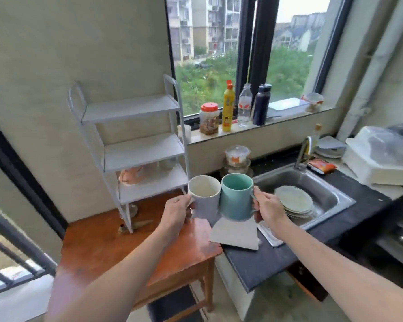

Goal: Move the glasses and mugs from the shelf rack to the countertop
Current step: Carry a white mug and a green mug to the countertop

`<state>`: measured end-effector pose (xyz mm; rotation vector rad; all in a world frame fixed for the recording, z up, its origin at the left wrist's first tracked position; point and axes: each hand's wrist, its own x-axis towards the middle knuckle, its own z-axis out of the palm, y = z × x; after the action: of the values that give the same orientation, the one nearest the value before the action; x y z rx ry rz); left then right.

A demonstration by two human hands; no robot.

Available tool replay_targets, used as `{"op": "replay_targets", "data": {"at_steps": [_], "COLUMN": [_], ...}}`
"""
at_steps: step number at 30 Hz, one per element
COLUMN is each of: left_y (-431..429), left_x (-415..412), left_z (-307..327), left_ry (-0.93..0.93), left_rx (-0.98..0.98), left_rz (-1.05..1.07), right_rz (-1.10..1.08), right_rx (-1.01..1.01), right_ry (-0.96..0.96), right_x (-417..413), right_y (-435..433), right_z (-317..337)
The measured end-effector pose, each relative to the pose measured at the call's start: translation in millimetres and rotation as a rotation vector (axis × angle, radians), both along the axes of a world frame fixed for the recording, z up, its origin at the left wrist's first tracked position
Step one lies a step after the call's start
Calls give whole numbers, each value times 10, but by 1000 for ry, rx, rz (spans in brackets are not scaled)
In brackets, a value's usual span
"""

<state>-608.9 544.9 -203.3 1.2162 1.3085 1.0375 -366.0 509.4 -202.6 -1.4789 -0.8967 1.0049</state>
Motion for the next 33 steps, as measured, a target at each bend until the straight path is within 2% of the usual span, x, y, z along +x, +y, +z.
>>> {"op": "replay_targets", "data": {"at_steps": [5, 11, 18, 23, 33], "left_y": [-314, -913, -2001, -2594, -3158], "left_x": [1150, 2846, 4884, 6075, 8361], "left_z": [-120, -277, -449, -434, -607], "left_ry": [-26, 22, 49, 97, 169], "left_rx": [-55, -139, -235, -205, -210], "left_rz": [-199, -447, -698, -946, -1287], "right_rz": [-206, -408, -658, -860, -1173], "right_rx": [-41, -130, -221, -246, -277], "right_ry": [80, 17, -30, -26, 35], "right_x": [994, 2429, 4105, 5026, 6617], "right_y": [-757, -1915, -3351, -4255, -5204], "right_z": [-136, -326, -507, -551, -872]}}
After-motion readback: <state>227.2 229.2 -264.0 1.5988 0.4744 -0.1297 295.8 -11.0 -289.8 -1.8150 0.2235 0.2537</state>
